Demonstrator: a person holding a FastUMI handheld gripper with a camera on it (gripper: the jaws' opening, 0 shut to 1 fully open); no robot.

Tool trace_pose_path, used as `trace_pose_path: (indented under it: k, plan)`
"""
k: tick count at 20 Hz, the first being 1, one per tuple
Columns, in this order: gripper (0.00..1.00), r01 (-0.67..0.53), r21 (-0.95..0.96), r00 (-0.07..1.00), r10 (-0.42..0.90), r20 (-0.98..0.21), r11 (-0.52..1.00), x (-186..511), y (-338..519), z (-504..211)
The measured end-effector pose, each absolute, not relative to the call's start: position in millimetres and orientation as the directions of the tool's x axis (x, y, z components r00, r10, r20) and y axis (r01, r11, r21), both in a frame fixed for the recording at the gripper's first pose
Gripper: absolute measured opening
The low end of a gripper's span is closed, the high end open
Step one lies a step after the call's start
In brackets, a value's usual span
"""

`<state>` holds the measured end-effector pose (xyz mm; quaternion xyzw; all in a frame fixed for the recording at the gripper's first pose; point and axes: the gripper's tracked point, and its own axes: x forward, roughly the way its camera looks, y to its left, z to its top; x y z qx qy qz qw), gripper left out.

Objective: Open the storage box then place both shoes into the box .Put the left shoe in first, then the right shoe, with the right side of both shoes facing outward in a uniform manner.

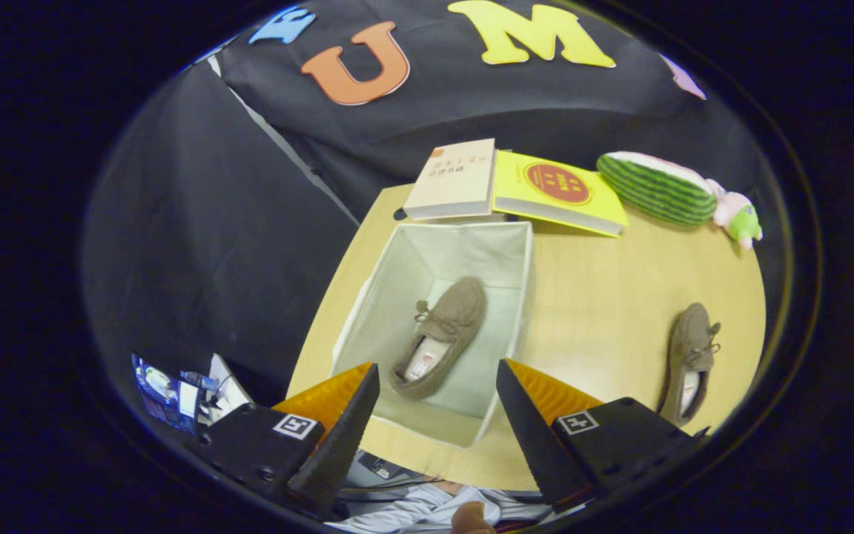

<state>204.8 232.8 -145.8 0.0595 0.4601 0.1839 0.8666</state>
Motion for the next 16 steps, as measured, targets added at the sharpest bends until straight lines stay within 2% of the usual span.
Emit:
trace_pose_path:
  k: [6, 11, 16]
  plan:
    - [1.00, -0.204, 0.166, 0.515, 0.250, -0.820, 0.965, 193.7, 126.6, -170.0]
    - [1.00, -0.083, 0.145, 0.469, 0.167, -0.867, 0.986, 193.2, 37.0, -201.7]
    - [1.00, 0.020, 0.039, 0.400, 0.028, -0.916, 0.999, 194.4, -45.9, -241.2]
